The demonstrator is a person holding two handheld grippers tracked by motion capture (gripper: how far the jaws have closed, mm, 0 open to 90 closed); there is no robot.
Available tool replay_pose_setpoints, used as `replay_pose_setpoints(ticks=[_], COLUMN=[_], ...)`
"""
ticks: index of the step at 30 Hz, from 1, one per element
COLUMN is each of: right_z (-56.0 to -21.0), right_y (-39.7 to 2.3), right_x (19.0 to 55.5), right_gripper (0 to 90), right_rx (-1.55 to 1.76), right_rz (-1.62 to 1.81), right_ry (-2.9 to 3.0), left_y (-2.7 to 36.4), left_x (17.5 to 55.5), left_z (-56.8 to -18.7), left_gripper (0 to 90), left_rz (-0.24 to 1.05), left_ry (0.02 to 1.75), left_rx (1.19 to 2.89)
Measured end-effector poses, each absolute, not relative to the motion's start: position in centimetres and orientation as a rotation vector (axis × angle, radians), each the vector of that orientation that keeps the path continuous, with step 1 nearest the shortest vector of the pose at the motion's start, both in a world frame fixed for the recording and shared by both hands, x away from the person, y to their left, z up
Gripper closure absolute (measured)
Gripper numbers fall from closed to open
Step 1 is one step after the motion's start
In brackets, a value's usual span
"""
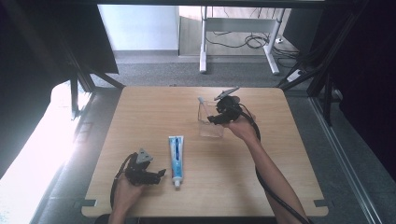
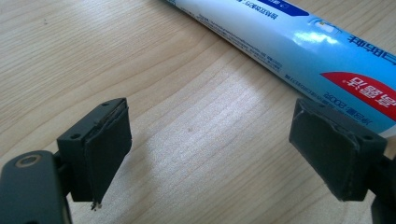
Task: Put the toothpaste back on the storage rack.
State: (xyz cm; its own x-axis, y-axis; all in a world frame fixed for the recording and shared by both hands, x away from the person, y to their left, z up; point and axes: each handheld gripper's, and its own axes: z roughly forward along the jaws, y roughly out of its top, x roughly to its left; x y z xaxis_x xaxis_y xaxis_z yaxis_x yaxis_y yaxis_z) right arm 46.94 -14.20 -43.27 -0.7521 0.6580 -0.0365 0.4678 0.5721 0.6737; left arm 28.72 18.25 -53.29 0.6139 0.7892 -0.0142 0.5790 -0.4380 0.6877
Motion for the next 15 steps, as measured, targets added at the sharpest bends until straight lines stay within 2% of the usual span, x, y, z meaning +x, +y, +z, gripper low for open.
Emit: replay_pose_setpoints(ticks=[6, 14, 15], right_z=[-42.9, -42.3, -42.2], right_y=[-14.6, -15.5, -15.8], right_x=[46.4, 45.5, 45.2], right_gripper=[35.4, 25.9, 22.7], right_rx=[0.9, 0.909, 0.906], right_rz=[0.95, 0.973, 0.988], right_ry=[2.521, 2.519, 2.52], left_y=[18.2, 18.2, 18.1], left_x=[28.7, 28.7, 28.7], left_z=[-53.4, -53.3, -53.4], left_gripper=[13.2, 13.2, 13.2], left_rz=[0.41, 0.41, 0.409], left_ry=[1.072, 1.073, 1.073], left_rx=[2.171, 2.169, 2.17])
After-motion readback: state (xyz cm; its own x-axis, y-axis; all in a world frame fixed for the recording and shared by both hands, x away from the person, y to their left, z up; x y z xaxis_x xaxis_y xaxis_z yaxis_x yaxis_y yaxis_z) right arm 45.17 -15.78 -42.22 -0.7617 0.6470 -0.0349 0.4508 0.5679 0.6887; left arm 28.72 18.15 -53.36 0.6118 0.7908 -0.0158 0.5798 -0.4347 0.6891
